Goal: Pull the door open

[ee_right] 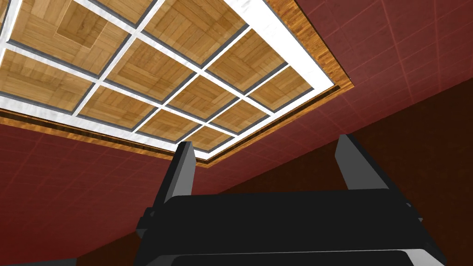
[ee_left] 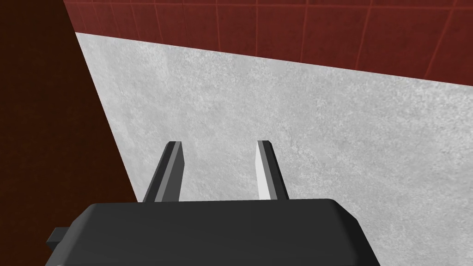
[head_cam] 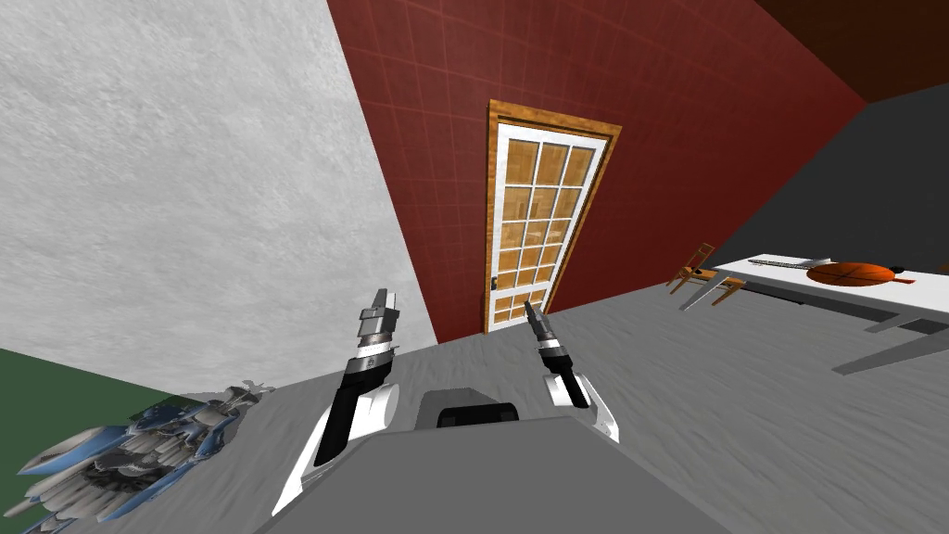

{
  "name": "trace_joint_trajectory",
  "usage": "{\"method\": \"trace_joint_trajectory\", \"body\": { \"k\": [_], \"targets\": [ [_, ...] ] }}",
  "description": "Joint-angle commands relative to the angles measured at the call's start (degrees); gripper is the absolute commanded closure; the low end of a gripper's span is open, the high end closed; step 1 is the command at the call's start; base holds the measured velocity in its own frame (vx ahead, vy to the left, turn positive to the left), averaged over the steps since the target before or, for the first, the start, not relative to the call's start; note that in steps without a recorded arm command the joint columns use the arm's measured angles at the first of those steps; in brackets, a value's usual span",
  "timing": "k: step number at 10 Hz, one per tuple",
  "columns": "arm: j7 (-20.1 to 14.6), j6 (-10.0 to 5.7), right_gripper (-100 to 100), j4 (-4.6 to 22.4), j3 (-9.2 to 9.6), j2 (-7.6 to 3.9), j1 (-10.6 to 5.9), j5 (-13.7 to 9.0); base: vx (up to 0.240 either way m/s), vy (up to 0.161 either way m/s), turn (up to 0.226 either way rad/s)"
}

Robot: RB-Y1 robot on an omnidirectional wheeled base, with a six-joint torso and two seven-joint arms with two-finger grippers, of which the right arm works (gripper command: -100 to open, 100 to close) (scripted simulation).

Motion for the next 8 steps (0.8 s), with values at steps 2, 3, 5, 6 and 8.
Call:
{"method": "trace_joint_trajectory", "body": {
  "k": [2, 3, 5, 6, 8],
  "targets": [
    [3.44, -1.43, -100, 4.80, -0.48, -0.38, -1.51, 0.53, 0.091, -0.007, 0.037],
    [4.79, -1.94, -100, 6.41, -0.64, -0.51, -2.08, 0.76, 0.092, -0.015, 0.037],
    [7.48, -2.95, -100, 9.85, -0.97, -0.75, -3.23, 1.22, 0.104, -0.004, 0.037],
    [8.83, -3.46, -100, 12.08, -1.13, -0.87, -3.80, 1.44, 0.109, -0.013, 0.042],
    [11.53, -4.47, -100, 15.72, -1.46, -1.10, -4.95, 1.90, 0.092, -0.018, 0.030]
  ]
}}
